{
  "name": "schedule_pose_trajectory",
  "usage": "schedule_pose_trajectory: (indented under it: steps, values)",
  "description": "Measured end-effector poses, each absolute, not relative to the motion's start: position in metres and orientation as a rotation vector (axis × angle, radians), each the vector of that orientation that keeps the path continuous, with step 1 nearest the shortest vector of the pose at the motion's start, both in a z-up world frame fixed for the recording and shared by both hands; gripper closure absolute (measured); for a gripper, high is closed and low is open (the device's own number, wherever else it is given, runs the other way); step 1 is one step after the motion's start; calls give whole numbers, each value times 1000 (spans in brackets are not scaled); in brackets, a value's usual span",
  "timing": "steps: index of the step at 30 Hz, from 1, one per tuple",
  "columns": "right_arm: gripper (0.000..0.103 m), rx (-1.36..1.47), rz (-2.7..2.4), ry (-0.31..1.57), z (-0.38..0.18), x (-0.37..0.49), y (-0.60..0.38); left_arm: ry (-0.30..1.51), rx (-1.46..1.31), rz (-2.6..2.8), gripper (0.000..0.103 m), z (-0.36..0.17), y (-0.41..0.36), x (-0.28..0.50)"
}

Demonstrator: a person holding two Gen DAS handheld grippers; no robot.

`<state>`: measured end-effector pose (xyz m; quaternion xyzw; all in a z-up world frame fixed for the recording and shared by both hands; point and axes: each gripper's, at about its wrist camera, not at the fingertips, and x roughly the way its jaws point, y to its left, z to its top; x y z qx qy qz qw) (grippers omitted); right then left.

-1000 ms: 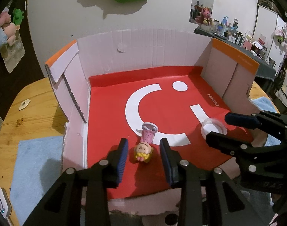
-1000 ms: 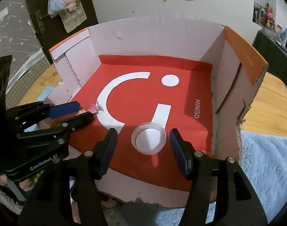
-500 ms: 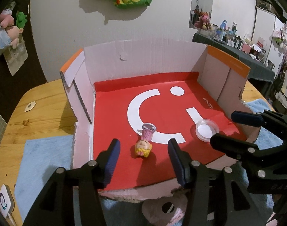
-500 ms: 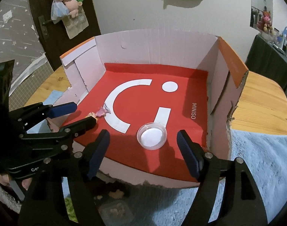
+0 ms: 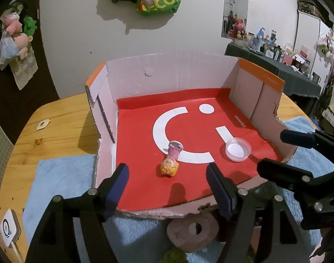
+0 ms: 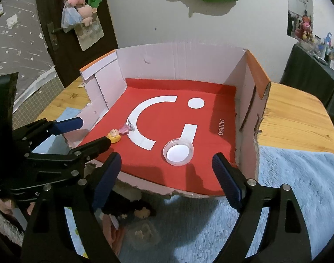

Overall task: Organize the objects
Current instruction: 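Withdraw both tools from the box back toward the items on the towel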

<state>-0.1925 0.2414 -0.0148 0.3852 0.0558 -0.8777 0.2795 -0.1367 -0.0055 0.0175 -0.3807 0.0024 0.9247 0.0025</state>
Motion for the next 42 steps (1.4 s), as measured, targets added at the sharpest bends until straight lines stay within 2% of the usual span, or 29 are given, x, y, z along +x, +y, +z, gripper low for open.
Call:
schedule_pose_trajectory:
  steps: [4,7,14,21,25,42]
  values:
    - [17,1024,-2362,151,-12,-187,244,10,-1188,2908,22,19,-5,-130]
    - [9,1016,-2365,147,-10,-181,246,9,-1189,2908,20,19,-5,-130]
    - [8,991,-2378,130,-5,-166,252,-3,-1184,2919,11,20,-3,-116]
    - [8,988,-2378,113,-4,-152,258,10,-1173,2921,10,22,0,-103]
    - [8,981,-2387,104,-3,-144,261,5,-1158,2927,3,23,1,-95]
    - [8,952,-2412,93,-3,-109,268,-30,-1186,2912,1,15,-1,-67]
